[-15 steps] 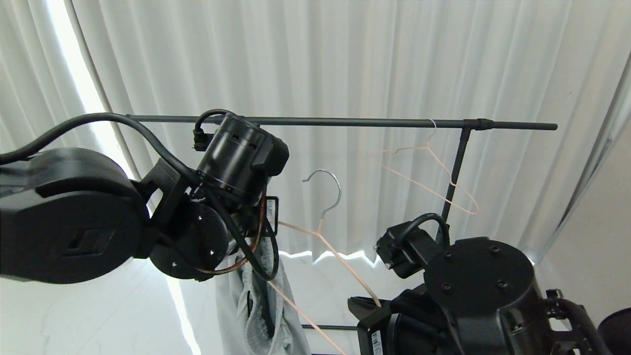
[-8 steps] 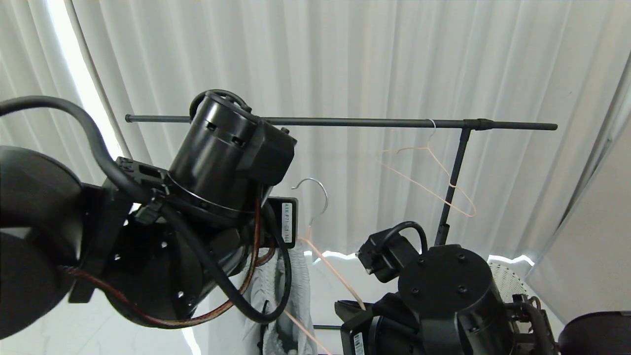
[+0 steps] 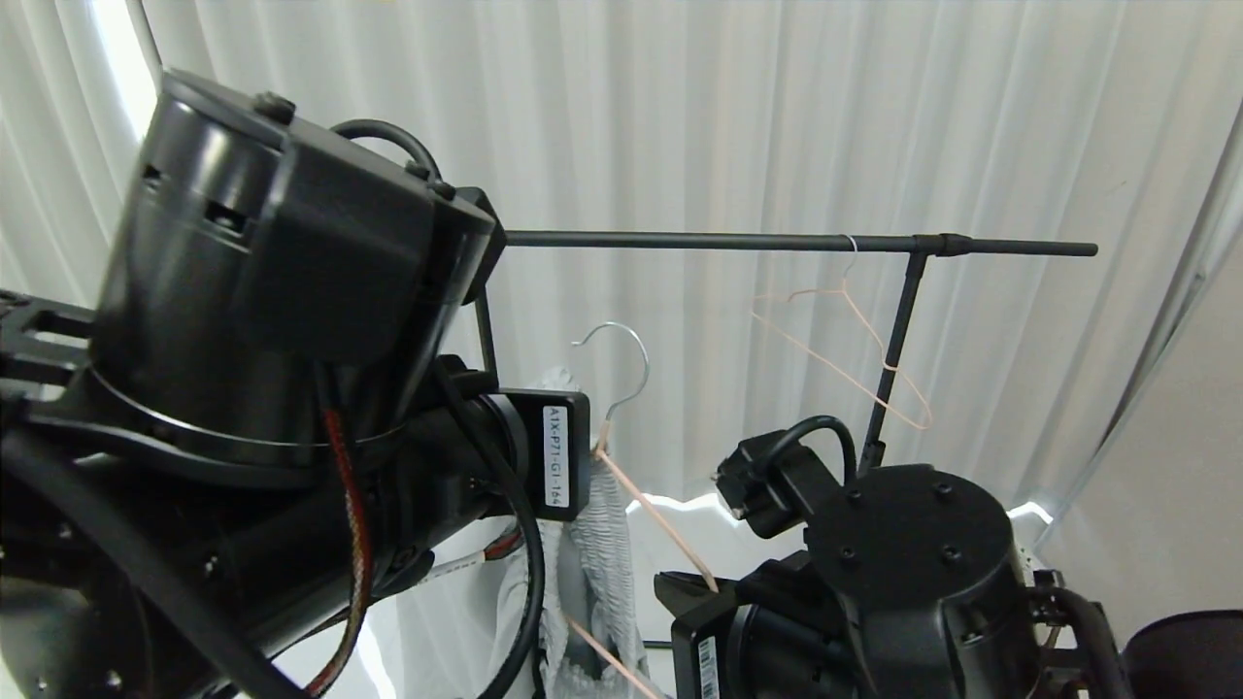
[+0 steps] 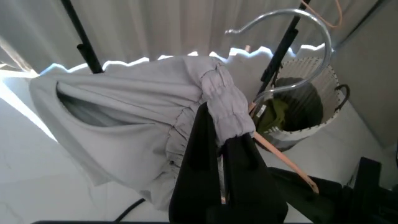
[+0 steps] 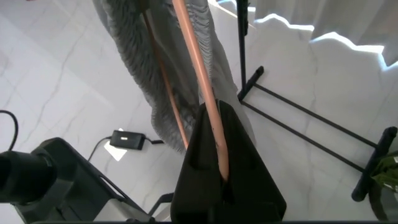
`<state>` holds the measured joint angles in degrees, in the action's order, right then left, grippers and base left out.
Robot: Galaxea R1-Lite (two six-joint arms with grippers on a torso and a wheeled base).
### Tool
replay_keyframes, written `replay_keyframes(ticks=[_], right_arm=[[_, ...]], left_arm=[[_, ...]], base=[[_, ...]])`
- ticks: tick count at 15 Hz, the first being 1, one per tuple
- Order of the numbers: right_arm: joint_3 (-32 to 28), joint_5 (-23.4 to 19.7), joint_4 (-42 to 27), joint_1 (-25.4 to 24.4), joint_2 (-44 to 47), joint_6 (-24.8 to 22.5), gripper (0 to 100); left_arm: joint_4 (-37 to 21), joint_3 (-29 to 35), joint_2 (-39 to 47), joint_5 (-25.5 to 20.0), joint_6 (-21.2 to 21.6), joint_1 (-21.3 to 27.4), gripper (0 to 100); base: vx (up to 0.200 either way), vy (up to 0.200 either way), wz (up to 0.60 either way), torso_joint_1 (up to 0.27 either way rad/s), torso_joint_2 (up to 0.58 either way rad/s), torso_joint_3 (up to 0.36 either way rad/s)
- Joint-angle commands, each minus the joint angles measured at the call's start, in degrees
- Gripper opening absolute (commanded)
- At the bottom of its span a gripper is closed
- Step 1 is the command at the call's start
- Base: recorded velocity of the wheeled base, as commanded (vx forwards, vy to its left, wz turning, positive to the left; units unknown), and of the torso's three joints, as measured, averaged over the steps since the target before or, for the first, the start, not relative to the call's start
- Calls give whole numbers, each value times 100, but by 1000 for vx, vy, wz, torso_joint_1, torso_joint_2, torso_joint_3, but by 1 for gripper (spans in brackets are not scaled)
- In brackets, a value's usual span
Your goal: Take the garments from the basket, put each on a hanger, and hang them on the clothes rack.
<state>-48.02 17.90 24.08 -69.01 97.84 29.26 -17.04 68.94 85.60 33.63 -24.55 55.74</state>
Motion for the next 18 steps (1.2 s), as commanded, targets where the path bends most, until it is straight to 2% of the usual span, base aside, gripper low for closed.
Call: replay_keyframes(ticks=[1, 3, 5, 7, 11, 13, 14, 18], right_arm=[[3, 21, 9, 19, -354, -8, 0], [21, 39, 9, 46, -547, -34, 0], [21, 47, 27, 186, -696, -289, 0], [21, 21, 247, 292, -775, -509, 0], [29, 12, 361, 318, -960, -702, 0], [29, 3, 361, 318, -1013, -755, 0], [21, 3, 378, 309, -1030, -825, 0], [38, -128, 686, 318, -1065, -1036, 0]], left_arm=[[34, 14, -88, 3, 3, 8, 0], [43, 58, -211, 3, 38, 95, 0], [34, 67, -395, -6, 65, 306, 0], [34, 23, -509, -6, 311, 517, 0], [34, 6, -518, 12, 627, 508, 0], [34, 14, -518, 12, 653, 508, 0], [34, 14, -527, 20, 662, 517, 100], [34, 6, -545, 29, 671, 526, 100]], base=[[0, 0, 0, 0, 0, 0], [0, 0, 0, 0, 0, 0], [0, 0, 0, 0, 0, 0], [0, 0, 0, 0, 0, 0], [0, 0, 0, 0, 0, 0], [0, 0, 0, 0, 0, 0], [0, 0, 0, 0, 0, 0], [0, 0, 0, 0, 0, 0]])
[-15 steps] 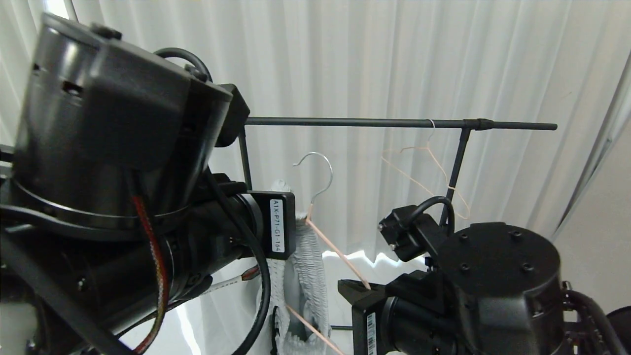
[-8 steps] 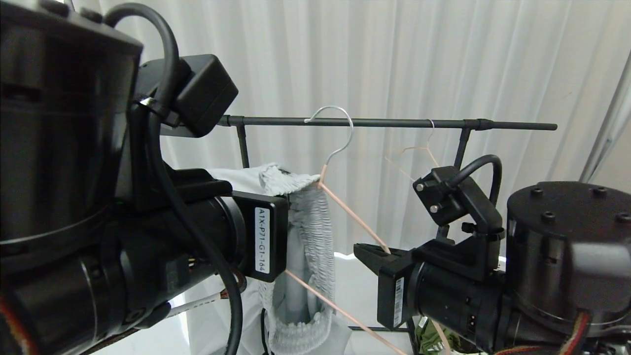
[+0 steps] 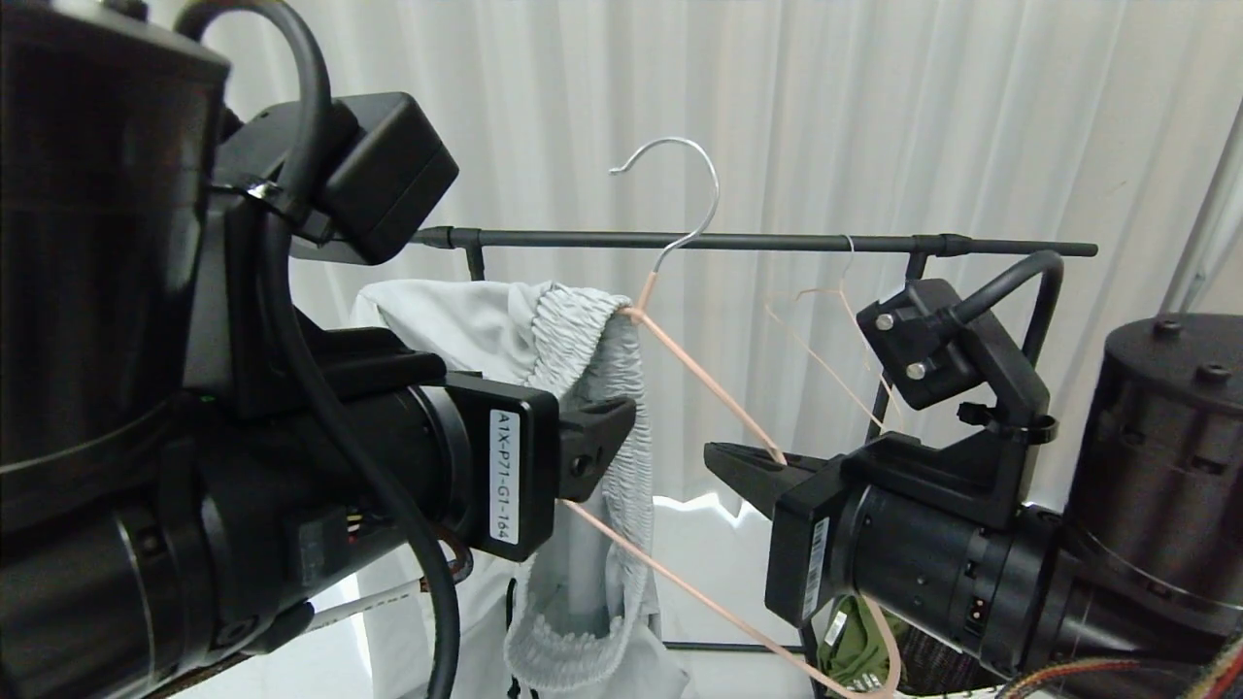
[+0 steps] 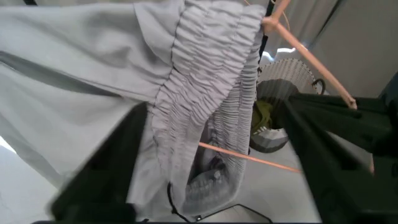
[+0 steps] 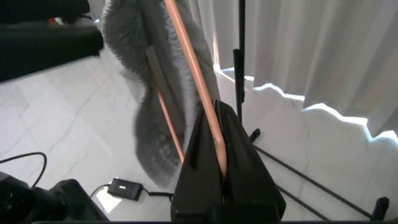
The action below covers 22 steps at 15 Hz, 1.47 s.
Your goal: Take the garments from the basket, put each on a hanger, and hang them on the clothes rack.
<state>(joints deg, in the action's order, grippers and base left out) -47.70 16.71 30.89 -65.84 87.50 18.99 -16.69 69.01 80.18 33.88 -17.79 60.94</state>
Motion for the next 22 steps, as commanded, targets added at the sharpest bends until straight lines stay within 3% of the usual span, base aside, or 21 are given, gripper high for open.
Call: replay_keyframes(ticks=[1, 5, 7, 9, 13, 15, 18, 22], right_arm=[[15, -19, 57, 1, -32, -89, 0], [288, -19, 154, 256, -137, -361, 0], [815, -186, 286, 353, -497, -528, 0], [1465, -634, 286, 388, -972, -915, 0], [2397, -1214, 286, 353, -1561, -1521, 0], [2652, -1364, 286, 221, -1737, -1741, 0], [2828, -1364, 277, -386, -1904, -1917, 0], [2881, -1337, 277, -904, -1833, -1917, 0]], left_arm=[[-1, -10, -28, -4, -6, 76, 100], [-1, -441, -380, 49, 21, 419, 100], [8, -819, -837, 31, 443, 445, 100], [8, -925, -1145, -118, 821, 436, 100], [-1, -1487, -1373, -742, 1181, 436, 100], [8, -1935, -1593, -1445, 1629, 436, 100], [8, -2304, -1778, -2570, 2332, 427, 100], [456, -2568, -1558, -2729, 2455, 383, 100]], base=[[0, 0, 0, 0, 0, 0], [0, 0, 0, 0, 0, 0], [0, 0, 0, 0, 0, 0], [0, 0, 0, 0, 0, 0], [0, 0, 0, 0, 0, 0], [0, 0, 0, 0, 0, 0], [0, 0, 0, 0, 0, 0], [0, 0, 0, 0, 0, 0]])
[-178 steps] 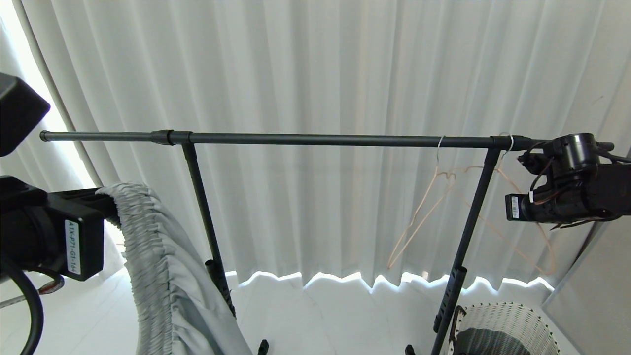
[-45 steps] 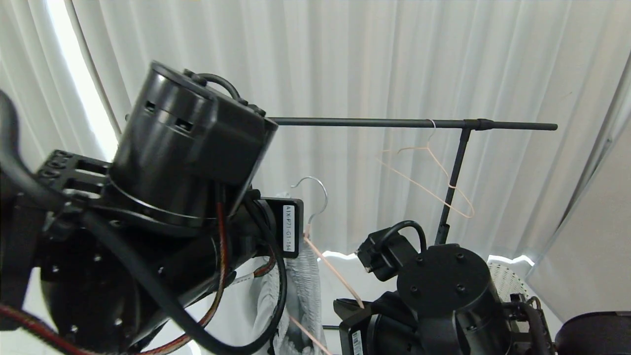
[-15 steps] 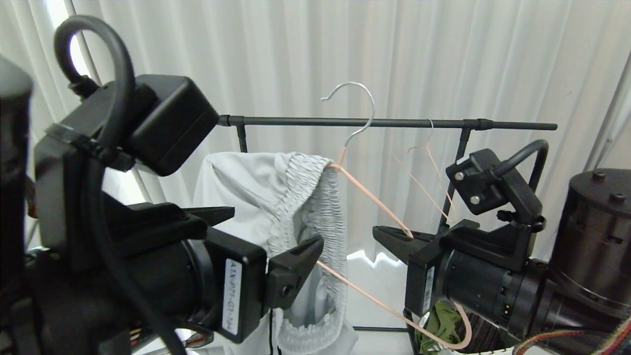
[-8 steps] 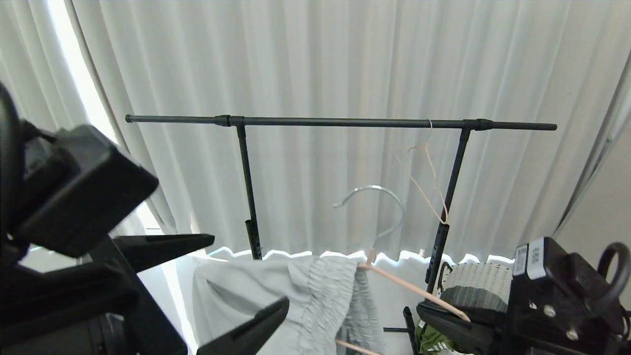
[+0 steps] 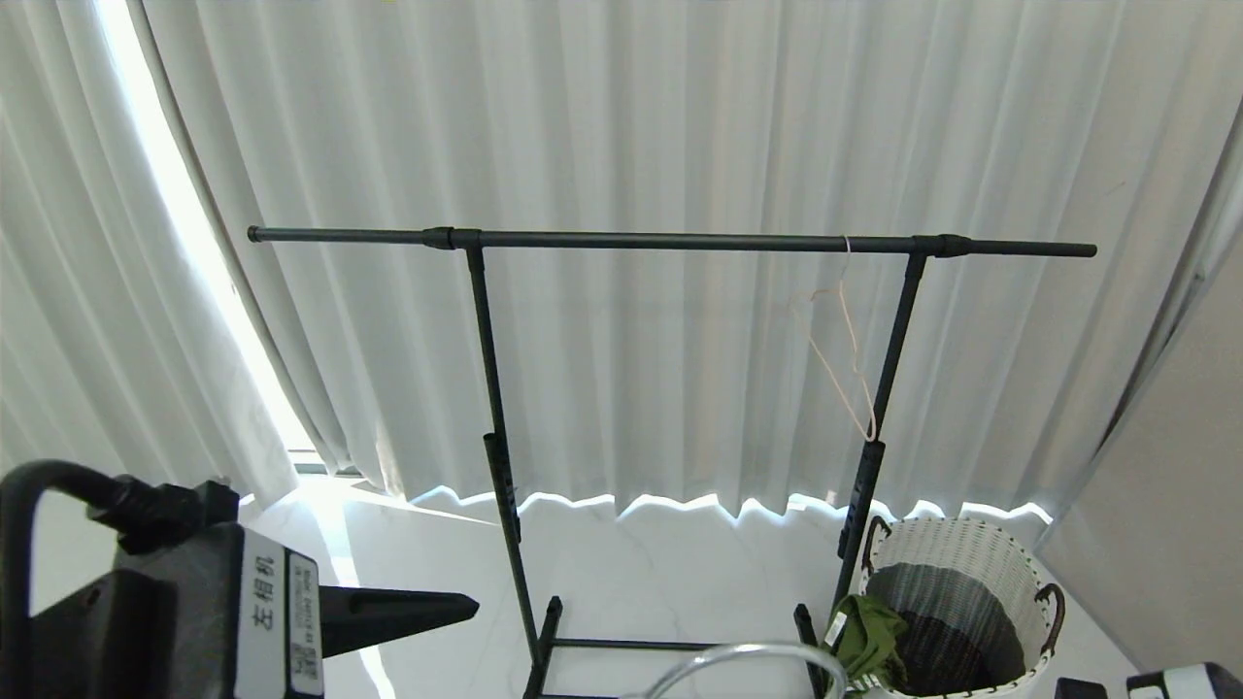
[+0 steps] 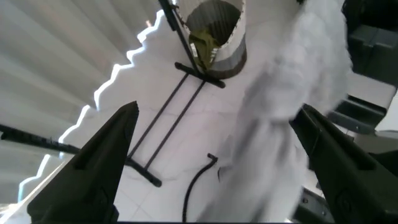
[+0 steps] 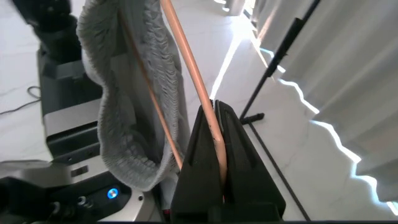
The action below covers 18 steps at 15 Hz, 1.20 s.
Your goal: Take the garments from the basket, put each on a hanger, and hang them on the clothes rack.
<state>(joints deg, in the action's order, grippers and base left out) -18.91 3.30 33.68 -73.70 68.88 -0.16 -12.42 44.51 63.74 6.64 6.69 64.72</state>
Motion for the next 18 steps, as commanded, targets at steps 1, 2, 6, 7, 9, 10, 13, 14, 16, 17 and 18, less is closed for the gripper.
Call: replay_keyframes(ticks=[1, 2, 6, 7, 9, 10, 13, 14, 16, 17, 18], right_arm=[[-8, 4, 7, -127, 73, -2, 0], [-16, 4, 7, -127, 82, -2, 0], [-25, 4, 7, -127, 82, -2, 0], [-34, 4, 7, -127, 82, -2, 0], [-43, 4, 7, -127, 73, -2, 0], [-43, 4, 7, -127, 64, -2, 0], [-43, 12, 7, -127, 56, -2, 0], [-52, 4, 7, -127, 56, -2, 0], [-87, 12, 7, -127, 56, -2, 0], [-96, 12, 7, -127, 56, -2, 0], [-96, 4, 7, -127, 56, -2, 0]], left_arm=[[161, -258, 121, -128, 7, 23, 100], [188, -355, 129, -313, 51, 93, 100], [205, -408, 323, -462, 122, 181, 100], [249, -408, 428, -462, 122, 173, 100], [381, -504, 543, -462, 122, 173, 100], [416, -566, 543, -462, 131, 173, 100], [434, -663, 499, -462, 201, 181, 0], [442, -654, 499, -462, 210, 181, 0], [442, -654, 499, -462, 210, 181, 0], [442, -654, 507, -462, 210, 181, 0], [442, -654, 507, -462, 210, 181, 0]], base=[[0, 0, 0, 0, 0, 0], [0, 0, 0, 0, 0, 0], [0, 0, 0, 0, 0, 0], [0, 0, 0, 0, 0, 0], [0, 0, 0, 0, 0, 0], [0, 0, 0, 0, 0, 0], [0, 0, 0, 0, 0, 0], [0, 0, 0, 0, 0, 0], [0, 0, 0, 0, 0, 0], [0, 0, 0, 0, 0, 0], [0, 0, 0, 0, 0, 0]])
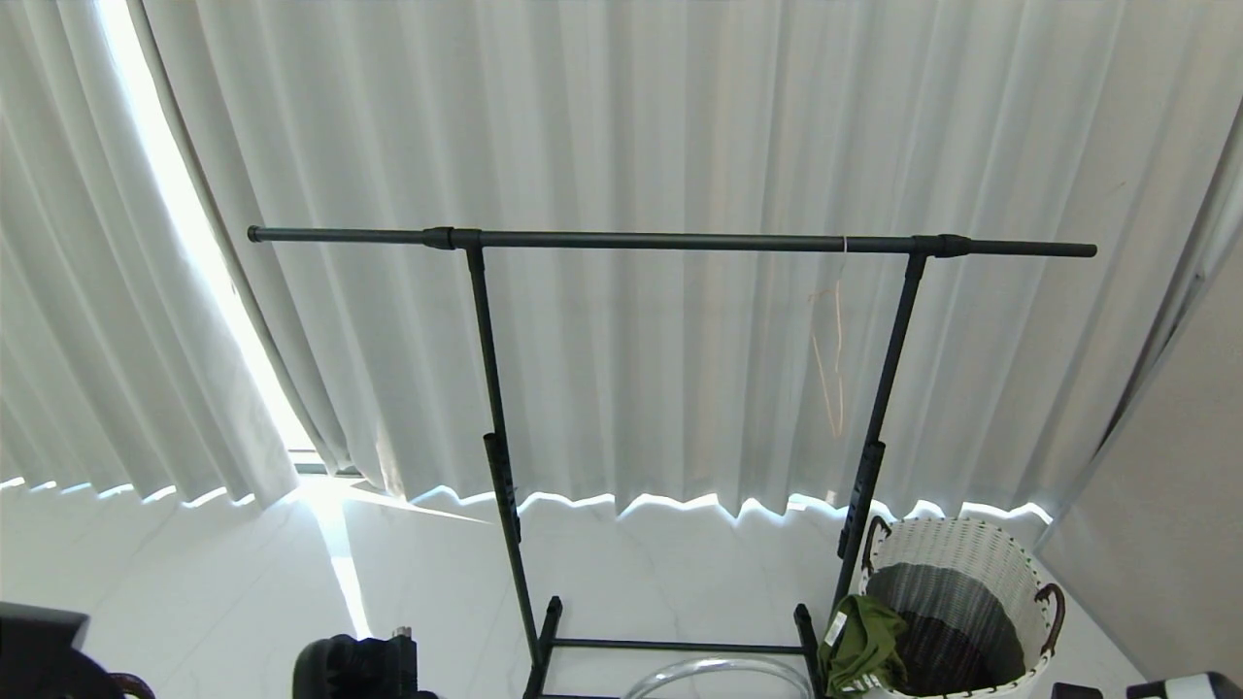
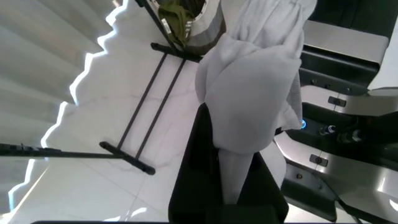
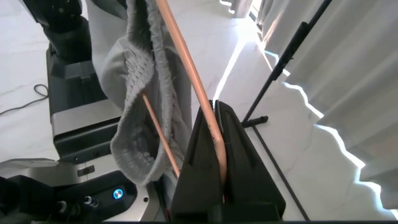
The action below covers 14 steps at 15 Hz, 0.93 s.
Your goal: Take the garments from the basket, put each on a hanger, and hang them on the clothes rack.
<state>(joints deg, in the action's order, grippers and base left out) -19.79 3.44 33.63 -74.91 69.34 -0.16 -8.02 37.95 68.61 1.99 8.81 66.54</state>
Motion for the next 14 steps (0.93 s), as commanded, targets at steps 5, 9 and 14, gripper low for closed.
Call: replay_keyframes(ticks=[5, 9, 14], right_arm=[[1, 25, 12, 20, 18, -2, 100], [1, 263, 3, 504, 18, -2, 100], [-43, 254, -6, 794, 247, 33, 100]], left_arm=[[2, -16, 56, 56, -20, -18, 0], [2, -183, 30, 803, -29, -27, 0], [178, -95, 12, 1366, -583, -598, 0]], base=[[0, 0, 0, 0, 0, 0], [0, 0, 0, 0, 0, 0], [0, 0, 0, 0, 0, 0]])
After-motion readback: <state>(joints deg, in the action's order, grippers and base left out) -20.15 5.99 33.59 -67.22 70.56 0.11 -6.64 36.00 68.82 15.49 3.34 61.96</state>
